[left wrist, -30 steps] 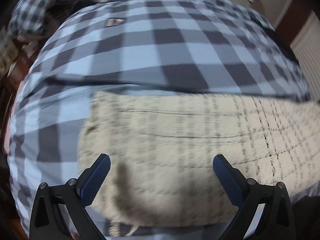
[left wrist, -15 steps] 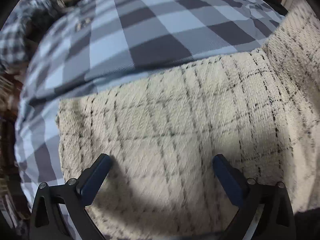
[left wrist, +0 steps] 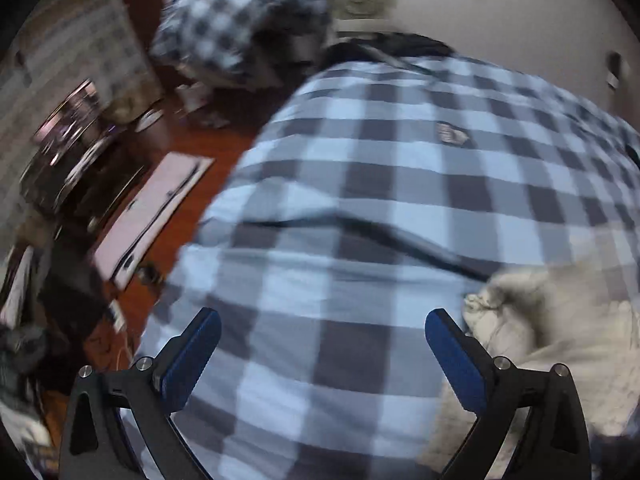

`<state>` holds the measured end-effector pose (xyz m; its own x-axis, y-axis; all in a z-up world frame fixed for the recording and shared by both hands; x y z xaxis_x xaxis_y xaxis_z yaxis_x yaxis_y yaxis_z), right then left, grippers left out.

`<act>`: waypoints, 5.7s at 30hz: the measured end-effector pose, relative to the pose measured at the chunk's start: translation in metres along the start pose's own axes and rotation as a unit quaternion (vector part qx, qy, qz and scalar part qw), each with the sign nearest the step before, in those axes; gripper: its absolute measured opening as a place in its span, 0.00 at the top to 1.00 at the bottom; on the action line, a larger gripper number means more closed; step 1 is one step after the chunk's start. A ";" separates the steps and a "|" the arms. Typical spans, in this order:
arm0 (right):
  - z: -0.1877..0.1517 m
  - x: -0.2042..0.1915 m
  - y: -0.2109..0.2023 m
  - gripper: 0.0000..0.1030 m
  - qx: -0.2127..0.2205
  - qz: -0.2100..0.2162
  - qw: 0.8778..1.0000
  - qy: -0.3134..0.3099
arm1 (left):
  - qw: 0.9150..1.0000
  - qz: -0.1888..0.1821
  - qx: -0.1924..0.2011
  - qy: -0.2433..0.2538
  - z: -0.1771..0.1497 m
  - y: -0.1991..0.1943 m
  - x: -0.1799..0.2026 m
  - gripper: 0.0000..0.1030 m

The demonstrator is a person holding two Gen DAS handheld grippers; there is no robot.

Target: Fold small clothes

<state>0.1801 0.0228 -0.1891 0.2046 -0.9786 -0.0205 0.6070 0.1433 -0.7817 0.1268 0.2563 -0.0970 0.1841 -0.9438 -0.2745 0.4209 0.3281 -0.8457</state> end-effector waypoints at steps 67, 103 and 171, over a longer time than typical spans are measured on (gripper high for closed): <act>-0.075 0.114 0.037 0.01 -0.296 0.318 0.821 0.370 | 0.872 -0.427 -0.221 -0.091 -0.091 0.084 0.203 0.28; 0.038 0.237 0.066 0.30 -0.171 0.257 0.898 0.314 | 0.916 -0.401 -0.004 -0.023 0.073 0.082 0.323 0.37; -0.017 0.226 -0.126 0.05 0.012 -0.042 0.995 0.093 | 0.971 -0.125 0.151 0.134 -0.011 -0.103 0.200 0.00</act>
<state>0.1363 -0.2192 -0.1059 0.0077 -0.9974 -0.0721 0.6346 0.0605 -0.7705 0.1104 0.0333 -0.0698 -0.1784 -0.9586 -0.2218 0.6710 0.0464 -0.7400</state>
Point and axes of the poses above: each gripper's, at about its wrist camera, not at the fingertips, and y roughly the way its jaws point, x to its right, z to its top, the point moved 10 cm from there along y, roughly the way its jaws point, and after that the axes turned 15 degrees about y, right-handed, at the moved point
